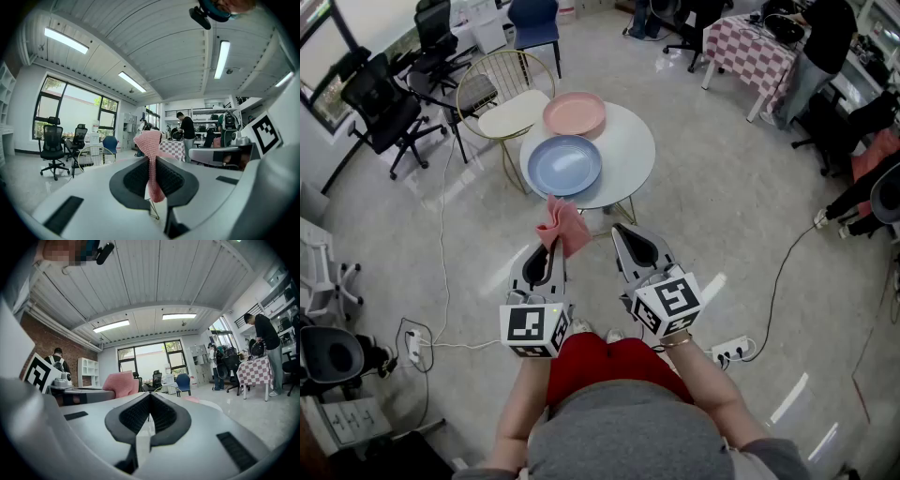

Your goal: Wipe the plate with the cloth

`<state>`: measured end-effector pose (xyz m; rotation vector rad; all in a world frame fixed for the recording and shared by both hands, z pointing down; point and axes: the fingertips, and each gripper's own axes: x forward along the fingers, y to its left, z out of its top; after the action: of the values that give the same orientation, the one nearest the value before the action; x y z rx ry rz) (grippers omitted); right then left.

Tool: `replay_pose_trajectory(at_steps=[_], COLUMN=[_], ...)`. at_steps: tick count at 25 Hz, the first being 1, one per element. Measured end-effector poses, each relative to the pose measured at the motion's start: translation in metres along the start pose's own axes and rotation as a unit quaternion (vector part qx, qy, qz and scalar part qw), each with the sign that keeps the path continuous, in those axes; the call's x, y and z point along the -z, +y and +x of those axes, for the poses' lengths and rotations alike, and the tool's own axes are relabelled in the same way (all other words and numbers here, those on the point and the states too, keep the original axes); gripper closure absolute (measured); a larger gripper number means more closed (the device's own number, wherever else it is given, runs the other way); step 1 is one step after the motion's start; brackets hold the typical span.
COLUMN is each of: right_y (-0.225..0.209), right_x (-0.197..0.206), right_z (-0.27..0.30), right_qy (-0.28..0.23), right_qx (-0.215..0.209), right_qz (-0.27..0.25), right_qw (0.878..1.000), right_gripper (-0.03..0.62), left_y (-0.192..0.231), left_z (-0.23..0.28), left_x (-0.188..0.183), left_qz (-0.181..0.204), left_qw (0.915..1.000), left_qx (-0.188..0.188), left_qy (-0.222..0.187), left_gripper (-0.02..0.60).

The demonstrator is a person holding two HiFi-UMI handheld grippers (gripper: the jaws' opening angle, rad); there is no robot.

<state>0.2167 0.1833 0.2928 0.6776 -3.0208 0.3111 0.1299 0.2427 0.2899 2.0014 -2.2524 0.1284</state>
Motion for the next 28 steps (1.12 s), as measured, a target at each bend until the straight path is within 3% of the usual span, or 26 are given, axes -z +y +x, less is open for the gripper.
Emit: replay_pose_trajectory(at_steps=[6, 15, 22, 28], right_y=[-0.014, -0.030, -0.055, -0.079], right_x=[0.004, 0.003, -0.003, 0.004], right_z=[-0.005, 0.002, 0.028, 0.088], right_qy=[0.005, -0.005, -0.012, -0.006], right_qx=[0.008, 0.021, 0.033, 0.049], right_qz=[0.009, 0.032, 0.033, 0.036], right_qw=[1.000, 0.999, 0.999, 0.998], right_gripper=[0.566, 0.565, 0.565, 0.565], left_y=[-0.009, 0.013, 0.035, 0.079], left_z=[0.004, 0.011, 0.051, 0.110], left_x=[0.000, -0.005, -0.015, -0.009], left_qz=[0.003, 0.004, -0.003, -0.006], left_qw=[1.0000, 0.9996, 0.9996, 0.9999], left_qx=[-0.009, -0.028, -0.023, -0.007], left_qy=[0.001, -0.005, -0.014, -0.005], left_gripper=[0.549, 0.549, 0.549, 0.549])
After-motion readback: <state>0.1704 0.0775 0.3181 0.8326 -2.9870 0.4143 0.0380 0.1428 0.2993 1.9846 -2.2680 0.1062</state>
